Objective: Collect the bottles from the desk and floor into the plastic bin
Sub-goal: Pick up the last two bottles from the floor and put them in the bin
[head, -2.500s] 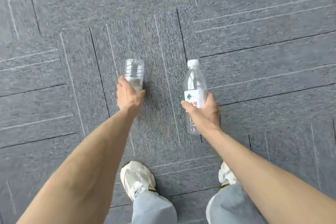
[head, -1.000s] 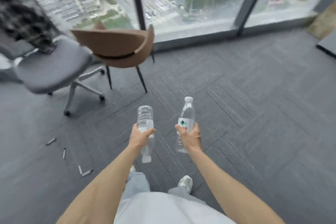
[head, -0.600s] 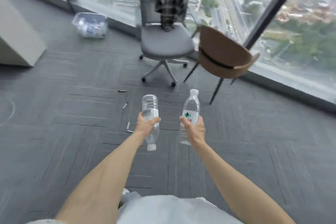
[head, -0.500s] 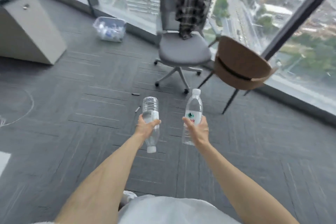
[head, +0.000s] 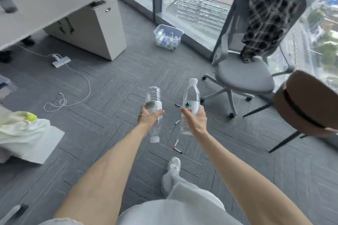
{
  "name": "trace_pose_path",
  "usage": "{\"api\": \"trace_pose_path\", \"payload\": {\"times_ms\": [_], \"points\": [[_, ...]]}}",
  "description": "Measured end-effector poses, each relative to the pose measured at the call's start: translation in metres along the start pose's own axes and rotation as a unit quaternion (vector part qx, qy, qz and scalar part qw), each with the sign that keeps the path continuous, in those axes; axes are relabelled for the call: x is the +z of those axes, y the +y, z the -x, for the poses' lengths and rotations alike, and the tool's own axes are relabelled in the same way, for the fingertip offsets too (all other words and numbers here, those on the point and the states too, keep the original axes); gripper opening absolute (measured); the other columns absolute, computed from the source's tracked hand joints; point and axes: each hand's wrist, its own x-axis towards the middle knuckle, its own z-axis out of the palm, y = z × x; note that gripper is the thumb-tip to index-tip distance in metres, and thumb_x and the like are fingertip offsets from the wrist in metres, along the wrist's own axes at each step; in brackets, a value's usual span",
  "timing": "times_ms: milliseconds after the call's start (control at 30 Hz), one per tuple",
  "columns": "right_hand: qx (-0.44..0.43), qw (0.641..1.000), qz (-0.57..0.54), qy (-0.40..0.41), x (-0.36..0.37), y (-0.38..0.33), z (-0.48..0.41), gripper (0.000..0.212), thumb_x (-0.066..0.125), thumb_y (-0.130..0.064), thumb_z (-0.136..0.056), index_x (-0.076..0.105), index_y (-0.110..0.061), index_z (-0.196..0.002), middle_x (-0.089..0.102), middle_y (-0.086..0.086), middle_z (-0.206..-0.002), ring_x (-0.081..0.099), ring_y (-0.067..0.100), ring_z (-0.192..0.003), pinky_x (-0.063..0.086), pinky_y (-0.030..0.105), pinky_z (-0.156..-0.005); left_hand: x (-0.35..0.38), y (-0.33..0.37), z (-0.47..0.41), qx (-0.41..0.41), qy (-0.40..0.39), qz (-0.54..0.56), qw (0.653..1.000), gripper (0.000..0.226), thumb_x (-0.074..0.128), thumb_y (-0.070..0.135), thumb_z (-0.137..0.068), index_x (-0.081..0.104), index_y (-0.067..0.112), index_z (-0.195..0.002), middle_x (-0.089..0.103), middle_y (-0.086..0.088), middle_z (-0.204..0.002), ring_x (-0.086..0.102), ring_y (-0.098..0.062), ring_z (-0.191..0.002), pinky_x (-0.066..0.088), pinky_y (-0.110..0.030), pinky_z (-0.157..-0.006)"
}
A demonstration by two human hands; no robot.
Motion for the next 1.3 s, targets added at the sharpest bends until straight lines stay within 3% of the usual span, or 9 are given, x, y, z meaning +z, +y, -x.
{"api": "trace_pose_path", "payload": {"times_ms": [100,300,533,667,767,867,1000,1300], "points": [[-0.009,1.000,-0.006,-0.022,0.039,-0.022,-0.034,0.057,0.078,-0.046,-0.074,0.054,-0.017,-0.116,0.064,-0.002,-0.093,0.065,0.016,-0.087,0.051,0.028,-0.073,-0.022,0.021,-0.040,0.005,0.021,0.000,1.000,0.090,0.077,0.051,-0.049,0.041,0.026,-0.127,0.064,-0.005,-0.113,0.065,-0.024,-0.098,0.056,-0.044,-0.088],[-0.016,0.995,-0.029,-0.092,0.119,-0.067,-0.125,0.056,0.077,-0.051,-0.067,0.054,-0.022,-0.109,0.067,-0.001,-0.091,0.068,0.019,-0.085,0.057,0.039,-0.083,-0.062,0.086,-0.118,0.013,0.087,0.020,0.996,0.085,0.076,0.047,-0.054,0.040,0.025,-0.128,0.064,-0.004,-0.109,0.066,-0.023,-0.096,0.058,-0.041,-0.083],[-0.033,0.990,-0.044,-0.128,0.178,-0.123,-0.219,0.057,0.077,-0.047,-0.072,0.052,-0.020,-0.116,0.067,0.001,-0.093,0.069,0.022,-0.086,0.059,0.043,-0.081,-0.088,0.151,-0.215,0.020,0.118,0.022,0.993,0.087,0.076,0.056,-0.046,0.042,0.030,-0.122,0.065,-0.003,-0.107,0.067,-0.024,-0.095,0.058,-0.046,-0.084],[-0.030,0.990,-0.037,-0.132,0.204,-0.149,-0.276,0.055,0.078,-0.048,-0.072,0.054,-0.022,-0.114,0.068,0.000,-0.093,0.070,0.022,-0.087,0.059,0.043,-0.080,-0.088,0.183,-0.282,0.016,0.105,0.030,0.994,0.084,0.076,0.055,-0.049,0.042,0.030,-0.121,0.065,-0.003,-0.107,0.067,-0.023,-0.094,0.058,-0.044,-0.083],[-0.023,0.991,-0.026,-0.126,0.231,-0.165,-0.331,0.056,0.077,-0.056,-0.064,0.056,-0.029,-0.108,0.070,-0.002,-0.093,0.071,0.021,-0.086,0.060,0.046,-0.080,-0.082,0.204,-0.347,0.019,0.091,0.052,0.994,0.071,0.080,0.046,-0.059,0.044,0.029,-0.119,0.065,-0.001,-0.104,0.067,-0.018,-0.091,0.059,-0.037,-0.078],[-0.018,0.993,-0.011,-0.117,0.263,-0.185,-0.392,0.049,0.077,-0.053,-0.065,0.056,-0.031,-0.103,0.071,-0.002,-0.092,0.071,0.021,-0.086,0.059,0.047,-0.080,-0.077,0.227,-0.421,0.020,0.069,0.068,0.995,0.061,0.080,0.039,-0.067,0.045,0.027,-0.116,0.064,0.000,-0.104,0.066,-0.018,-0.091,0.058,-0.033,-0.074],[0.001,0.997,-0.007,-0.072,0.301,-0.221,-0.474,0.039,0.077,-0.047,-0.067,0.054,-0.034,-0.095,0.070,0.002,-0.090,0.070,0.024,-0.086,0.059,0.050,-0.079,-0.076,0.272,-0.520,0.004,0.028,0.077,0.997,0.075,0.081,0.049,-0.054,0.045,0.027,-0.117,0.065,0.000,-0.107,0.066,-0.020,-0.096,0.058,-0.042,-0.084],[0.042,0.998,-0.034,0.020,0.342,-0.288,-0.647,0.047,0.078,-0.049,-0.071,0.056,-0.023,-0.104,0.068,0.003,-0.093,0.070,0.024,-0.087,0.060,0.045,-0.076,-0.048,0.408,-0.708,0.003,-0.055,0.003,0.998,0.088,0.081,0.052,-0.046,0.044,0.025,-0.121,0.065,0.002,-0.105,0.067,-0.021,-0.096,0.057,-0.045,-0.086]]}}
